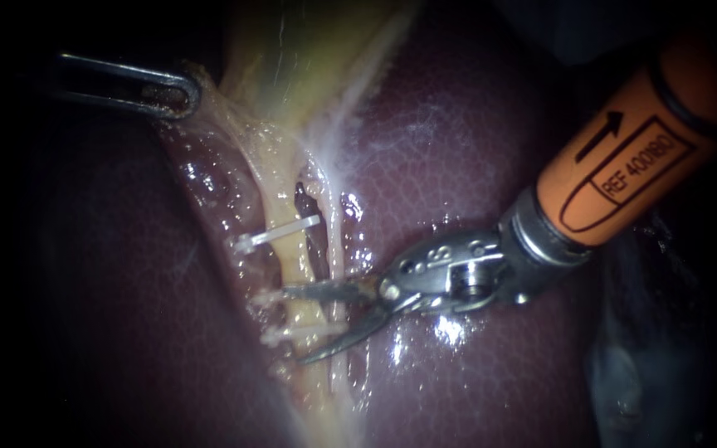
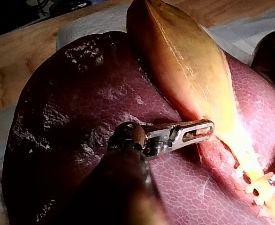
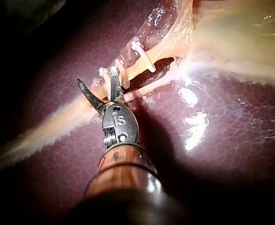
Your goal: Go to the cutting position left tube
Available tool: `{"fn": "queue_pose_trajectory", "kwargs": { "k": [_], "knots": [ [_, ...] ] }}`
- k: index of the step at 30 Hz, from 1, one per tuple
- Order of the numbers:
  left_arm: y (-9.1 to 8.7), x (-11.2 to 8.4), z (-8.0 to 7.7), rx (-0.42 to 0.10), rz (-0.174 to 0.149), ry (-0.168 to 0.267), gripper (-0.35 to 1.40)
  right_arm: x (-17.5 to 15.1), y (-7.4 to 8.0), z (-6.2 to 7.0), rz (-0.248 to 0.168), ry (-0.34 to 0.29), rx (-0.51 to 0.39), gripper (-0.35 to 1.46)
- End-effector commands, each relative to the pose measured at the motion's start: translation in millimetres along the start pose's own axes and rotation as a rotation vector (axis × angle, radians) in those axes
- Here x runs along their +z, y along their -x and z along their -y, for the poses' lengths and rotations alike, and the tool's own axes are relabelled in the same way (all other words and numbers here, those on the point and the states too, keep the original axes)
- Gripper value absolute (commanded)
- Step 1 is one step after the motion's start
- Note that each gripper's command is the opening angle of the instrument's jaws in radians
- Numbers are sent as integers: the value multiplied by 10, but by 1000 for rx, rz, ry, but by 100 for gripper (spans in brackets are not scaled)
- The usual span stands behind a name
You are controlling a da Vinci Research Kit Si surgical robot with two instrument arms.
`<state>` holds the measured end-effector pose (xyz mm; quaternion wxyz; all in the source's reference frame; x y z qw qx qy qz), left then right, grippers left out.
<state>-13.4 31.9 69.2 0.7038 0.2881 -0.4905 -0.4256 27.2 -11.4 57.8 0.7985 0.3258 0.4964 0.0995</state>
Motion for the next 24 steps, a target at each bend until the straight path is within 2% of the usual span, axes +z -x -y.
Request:
{"fn": "queue_pose_trajectory", "kwargs": {
  "k": [1,13,24],
  "knots": [
    [0,0,0,0,0,0,-35,-1,2,-2,1,-1,0,98],
    [0,-1,0,0,0,-1,-35,-16,31,-41,1,8,37,98],
    [-1,0,0,1,0,0,-35,1,49,-67,6,-21,109,104]
  ]
}}
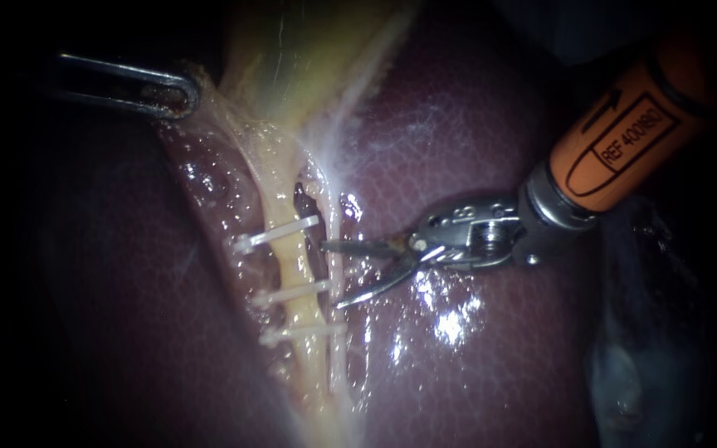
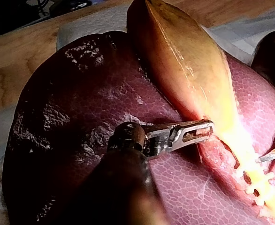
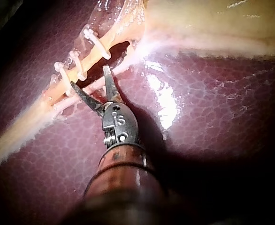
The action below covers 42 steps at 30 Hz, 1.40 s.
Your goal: Go to the cutting position left tube
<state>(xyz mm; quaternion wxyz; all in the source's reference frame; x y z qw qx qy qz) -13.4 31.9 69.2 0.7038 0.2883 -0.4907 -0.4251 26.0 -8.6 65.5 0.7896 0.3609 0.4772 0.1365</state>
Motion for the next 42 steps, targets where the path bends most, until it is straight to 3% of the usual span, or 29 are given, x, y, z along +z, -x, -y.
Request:
{"fn": "queue_pose_trajectory", "kwargs": {
  "k": [1,9,18,28,42],
  "knots": [
    [-1,1,-1,0,0,0,-35,2,1,-2,2,-5,6,104],
    [-2,1,-2,1,0,1,-35,14,12,-18,6,-31,94,108],
    [-2,1,-2,1,0,1,-35,23,7,-17,35,-132,201,98],
    [-2,1,-2,1,0,1,-35,25,3,-17,-12,-312,292,89],
    [-2,2,-2,1,0,1,-35,52,-14,-17,-100,-375,318,86]
  ]
}}
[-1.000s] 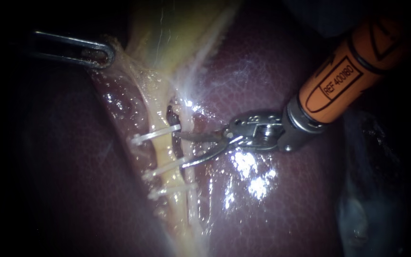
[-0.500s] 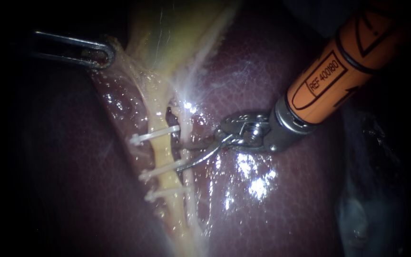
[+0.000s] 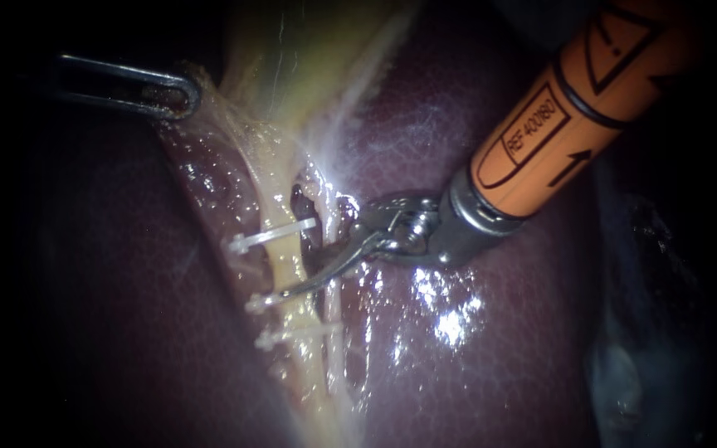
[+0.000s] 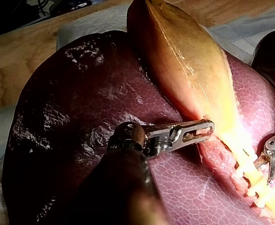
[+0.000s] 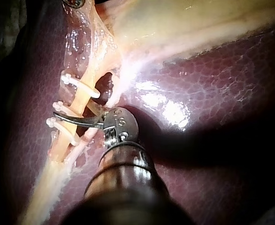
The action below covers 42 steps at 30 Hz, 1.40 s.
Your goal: Go to the cutting position left tube
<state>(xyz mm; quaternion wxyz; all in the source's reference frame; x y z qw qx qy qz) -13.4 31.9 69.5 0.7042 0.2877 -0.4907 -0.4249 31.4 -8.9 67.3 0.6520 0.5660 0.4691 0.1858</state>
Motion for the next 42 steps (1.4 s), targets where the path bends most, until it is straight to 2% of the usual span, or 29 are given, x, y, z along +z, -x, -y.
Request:
{"fn": "queue_pose_trajectory", "kwargs": {
  "k": [1,7,12,16,19,29,33,37,42],
  "knots": [
    [0,0,0,0,0,0,-35,2,-1,1,-7,-3,-4,86],
    [0,0,0,0,0,0,-35,16,-7,6,-52,-43,-6,86],
    [0,0,0,0,0,0,-35,27,-14,6,-47,-59,-130,84],
    [0,0,0,0,0,0,-35,36,-19,2,-52,-50,-218,86],
    [0,0,0,0,0,0,-35,42,-22,0,-68,-19,-276,93],
    [0,1,0,0,1,1,-35,55,-30,-1,-85,21,-368,103],
    [0,1,0,0,1,1,-35,60,-34,9,-97,15,-379,103],
    [0,1,0,0,0,0,-35,61,-44,26,-109,11,-397,104],
    [0,0,0,0,0,0,-35,56,-57,50,-128,39,-433,106]
  ]
}}
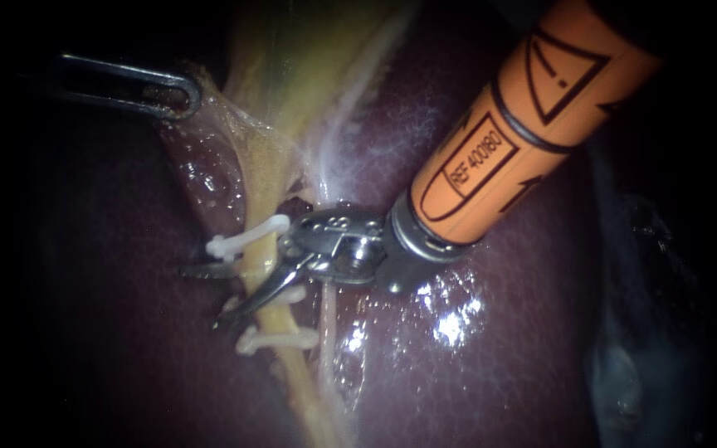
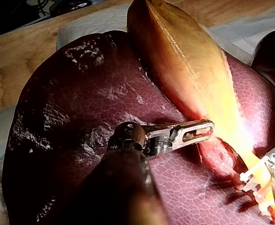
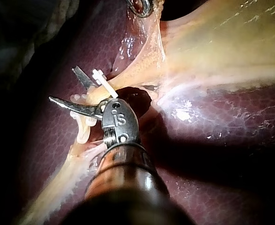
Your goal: Go to the cutting position left tube
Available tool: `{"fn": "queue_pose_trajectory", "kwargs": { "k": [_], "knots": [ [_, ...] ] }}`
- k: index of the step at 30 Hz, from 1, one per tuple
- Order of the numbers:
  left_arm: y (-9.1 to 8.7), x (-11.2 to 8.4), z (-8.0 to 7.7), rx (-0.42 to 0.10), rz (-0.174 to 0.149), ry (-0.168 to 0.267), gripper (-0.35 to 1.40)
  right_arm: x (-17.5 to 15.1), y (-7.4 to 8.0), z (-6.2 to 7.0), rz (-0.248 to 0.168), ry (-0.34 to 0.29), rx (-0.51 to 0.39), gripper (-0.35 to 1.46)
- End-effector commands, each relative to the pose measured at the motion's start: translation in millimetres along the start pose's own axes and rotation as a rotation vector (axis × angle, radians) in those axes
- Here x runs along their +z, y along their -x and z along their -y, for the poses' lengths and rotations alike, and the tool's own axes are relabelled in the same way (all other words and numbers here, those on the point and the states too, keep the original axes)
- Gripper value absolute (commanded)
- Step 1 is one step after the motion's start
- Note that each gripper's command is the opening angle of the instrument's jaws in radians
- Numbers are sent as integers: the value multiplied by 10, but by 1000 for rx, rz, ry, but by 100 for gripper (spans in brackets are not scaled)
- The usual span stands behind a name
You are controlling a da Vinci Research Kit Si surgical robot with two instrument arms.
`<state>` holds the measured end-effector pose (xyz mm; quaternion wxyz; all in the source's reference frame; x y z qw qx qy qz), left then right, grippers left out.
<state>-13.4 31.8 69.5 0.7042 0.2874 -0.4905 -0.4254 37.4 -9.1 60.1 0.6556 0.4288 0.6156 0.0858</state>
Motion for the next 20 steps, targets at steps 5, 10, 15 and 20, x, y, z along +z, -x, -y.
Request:
{"fn": "queue_pose_trajectory", "kwargs": {
  "k": [5,10,15,20],
  "knots": [
    [1,0,0,0,0,-1,-35,-1,-12,8,-8,32,-18,106],
    [1,-1,0,0,0,-1,-35,1,-12,10,-8,32,-19,106],
    [1,-1,0,0,0,-1,-35,0,-11,9,-8,33,-19,106],
    [1,-1,0,0,0,-1,-35,0,-11,9,-8,33,-19,106]
  ]
}}
